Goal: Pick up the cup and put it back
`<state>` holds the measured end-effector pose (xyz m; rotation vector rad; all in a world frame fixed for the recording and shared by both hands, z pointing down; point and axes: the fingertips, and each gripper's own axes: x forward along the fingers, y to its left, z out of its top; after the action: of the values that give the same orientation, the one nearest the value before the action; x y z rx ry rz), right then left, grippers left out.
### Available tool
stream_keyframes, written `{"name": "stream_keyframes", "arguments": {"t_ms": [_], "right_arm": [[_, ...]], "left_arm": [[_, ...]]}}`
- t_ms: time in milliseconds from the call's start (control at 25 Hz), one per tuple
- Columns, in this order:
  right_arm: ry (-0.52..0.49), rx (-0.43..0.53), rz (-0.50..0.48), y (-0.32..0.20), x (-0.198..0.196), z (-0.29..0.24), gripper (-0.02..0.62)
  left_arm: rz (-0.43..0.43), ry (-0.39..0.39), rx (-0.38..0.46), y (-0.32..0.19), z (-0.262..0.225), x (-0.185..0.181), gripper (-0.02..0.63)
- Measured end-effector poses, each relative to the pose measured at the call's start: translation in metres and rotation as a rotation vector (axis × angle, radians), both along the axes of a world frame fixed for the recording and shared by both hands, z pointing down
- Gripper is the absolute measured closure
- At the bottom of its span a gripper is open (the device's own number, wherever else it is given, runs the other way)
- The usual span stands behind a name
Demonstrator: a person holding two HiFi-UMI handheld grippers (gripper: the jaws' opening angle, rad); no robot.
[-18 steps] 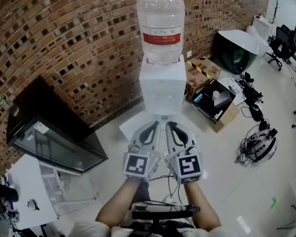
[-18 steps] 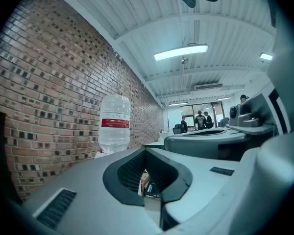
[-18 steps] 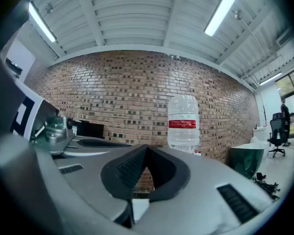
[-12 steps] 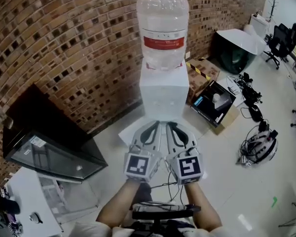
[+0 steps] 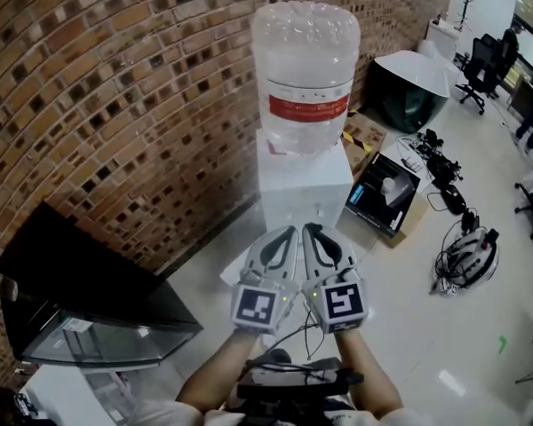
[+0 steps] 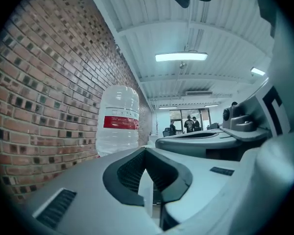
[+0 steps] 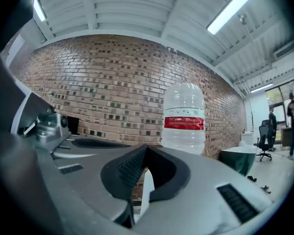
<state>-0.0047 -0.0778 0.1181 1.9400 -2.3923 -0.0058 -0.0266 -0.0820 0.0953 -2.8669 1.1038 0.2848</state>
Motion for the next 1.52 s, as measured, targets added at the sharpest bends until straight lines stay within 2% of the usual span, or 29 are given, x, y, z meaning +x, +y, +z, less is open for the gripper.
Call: {"name": "stream_keyframes", "arguments": {"t_ms": [240,560,840,960,1200,1520], "right_arm": [[0.04,-0.014,0.015,-0.023,-0.004,0.006,0.591],[-0.02,0.0,0.012,-0.046,0.001,0.003,0.591],[-0.016,-0.023,0.003,-0.051,0.025,0.029,0.59],[0.0,-0.04,0.005,-0.055,0.039,0.067,0.591],[0.013,-0.081,-0.003,-0.074,0.052,0.182,0.591],[0.003,-0.054,0.009,-0.105,0.066,0.336,0.589]], "left_arm": [[0.027,0.007,-0.018,-0.023,0.007,-0.006,0.614],[0.005,-0.009,-0.027,-0.038,0.01,-0.005,0.614],[-0.018,-0.02,-0.041,-0.049,0.033,0.018,0.614],[-0.016,-0.036,-0.055,-0.054,0.068,0.03,0.615],[-0.035,-0.048,-0.062,-0.073,0.174,0.046,0.614],[-0.07,-0.041,-0.053,-0.107,0.33,0.054,0.614]]}}
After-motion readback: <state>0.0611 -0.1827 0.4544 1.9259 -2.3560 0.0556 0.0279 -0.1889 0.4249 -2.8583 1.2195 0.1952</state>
